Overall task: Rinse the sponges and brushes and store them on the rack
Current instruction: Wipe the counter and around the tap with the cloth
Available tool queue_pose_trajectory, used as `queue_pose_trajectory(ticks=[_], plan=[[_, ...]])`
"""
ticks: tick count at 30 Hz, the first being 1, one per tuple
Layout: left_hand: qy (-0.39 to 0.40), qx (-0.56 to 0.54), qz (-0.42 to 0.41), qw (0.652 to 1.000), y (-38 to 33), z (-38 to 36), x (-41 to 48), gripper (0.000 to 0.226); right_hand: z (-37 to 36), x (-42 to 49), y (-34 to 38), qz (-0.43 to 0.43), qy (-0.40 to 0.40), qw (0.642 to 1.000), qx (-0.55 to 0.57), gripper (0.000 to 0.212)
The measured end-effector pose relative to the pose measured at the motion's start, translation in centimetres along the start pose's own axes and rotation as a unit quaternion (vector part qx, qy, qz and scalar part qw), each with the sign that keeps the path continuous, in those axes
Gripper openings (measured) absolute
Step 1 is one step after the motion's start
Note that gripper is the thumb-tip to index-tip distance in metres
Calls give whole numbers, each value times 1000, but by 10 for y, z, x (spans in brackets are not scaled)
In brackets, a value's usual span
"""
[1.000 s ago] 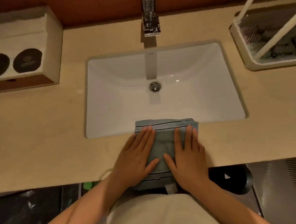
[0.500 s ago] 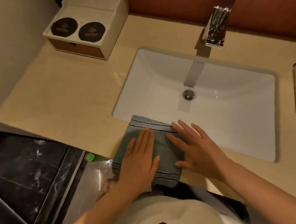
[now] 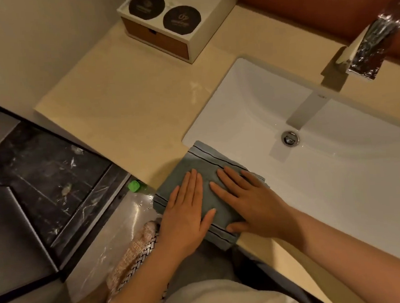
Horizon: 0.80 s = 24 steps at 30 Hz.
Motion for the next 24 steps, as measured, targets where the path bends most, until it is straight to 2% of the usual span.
queue_pose_trajectory(ticks=[4, 10, 15, 19, 24], plan=[[19, 5, 3, 1000, 53, -5, 17, 71, 13, 49, 18, -3, 12, 999, 37, 99], [37, -21, 11, 999, 131, -10, 45, 81, 32, 124, 45, 22, 27, 996, 84, 92], [39, -16, 14, 999, 184, -8, 69, 73, 46, 179, 59, 19, 39, 996, 77, 92], [13, -24, 12, 1000, 225, -6, 91, 78, 58, 224, 68, 17, 39, 996, 82, 92], [21, -47, 22, 998, 279, -8, 119, 83, 76, 281, 75, 18, 52, 996, 74, 92]])
Point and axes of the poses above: each hand's wrist, its own x-axis towards the middle knuckle, its own z-axis out of the back of the hand, y = z × x, the point moved 6 cm from there along x, towards the middle knuckle, and after that the axes turned 14 degrees about x, right-handed, at the moved point
